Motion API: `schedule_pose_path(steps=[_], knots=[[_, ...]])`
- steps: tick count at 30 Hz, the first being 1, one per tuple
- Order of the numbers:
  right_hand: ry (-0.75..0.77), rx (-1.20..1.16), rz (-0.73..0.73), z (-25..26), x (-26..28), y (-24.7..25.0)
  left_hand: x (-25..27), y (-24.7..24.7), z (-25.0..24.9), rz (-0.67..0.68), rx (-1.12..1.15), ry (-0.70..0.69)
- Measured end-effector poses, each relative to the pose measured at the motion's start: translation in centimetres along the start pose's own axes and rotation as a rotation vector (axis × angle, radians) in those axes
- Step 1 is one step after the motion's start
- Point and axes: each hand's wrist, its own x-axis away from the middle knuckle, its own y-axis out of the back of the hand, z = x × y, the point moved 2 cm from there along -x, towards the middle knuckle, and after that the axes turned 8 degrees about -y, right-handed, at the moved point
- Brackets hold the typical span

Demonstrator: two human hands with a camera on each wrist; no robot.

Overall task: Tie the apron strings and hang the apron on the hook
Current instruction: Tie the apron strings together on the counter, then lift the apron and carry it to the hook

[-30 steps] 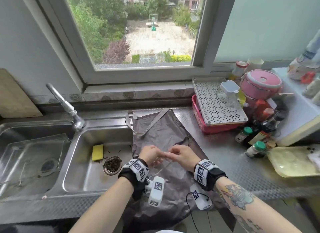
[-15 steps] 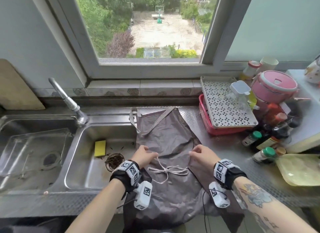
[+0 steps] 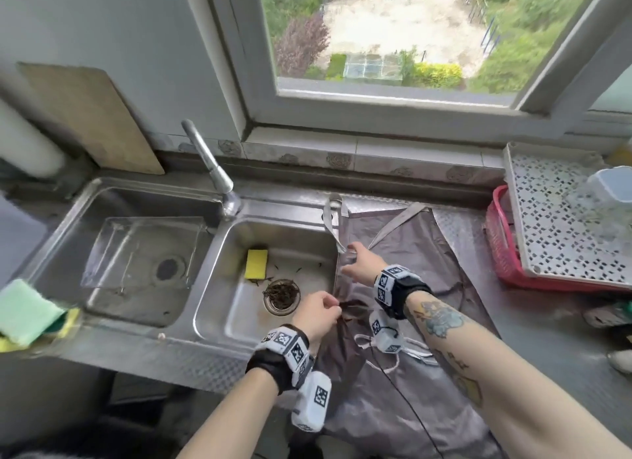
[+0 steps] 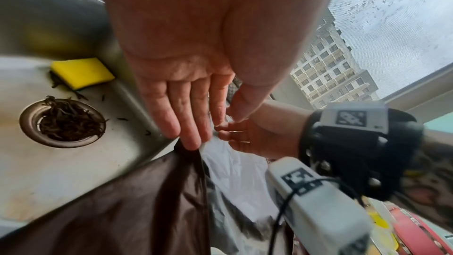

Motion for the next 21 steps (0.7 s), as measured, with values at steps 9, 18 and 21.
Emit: schedule_pose_path(steps=[9,18,21], knots=[[-0.06,0.139,-0.042,3.2,-0.2,-0.9,-0.4,4.1,0.5,0.013,-0.022,-0.055],[0.072,0.356,-0.332,3.5,9.6,2.2,-2.3,5.8,-7.7,-0.083,-0.274,-0.425],[0.173,0.233,-0.391,2.7,13.3,3.1,-2.9,3.4,-11.0,0.052,-0.476,-0.621]])
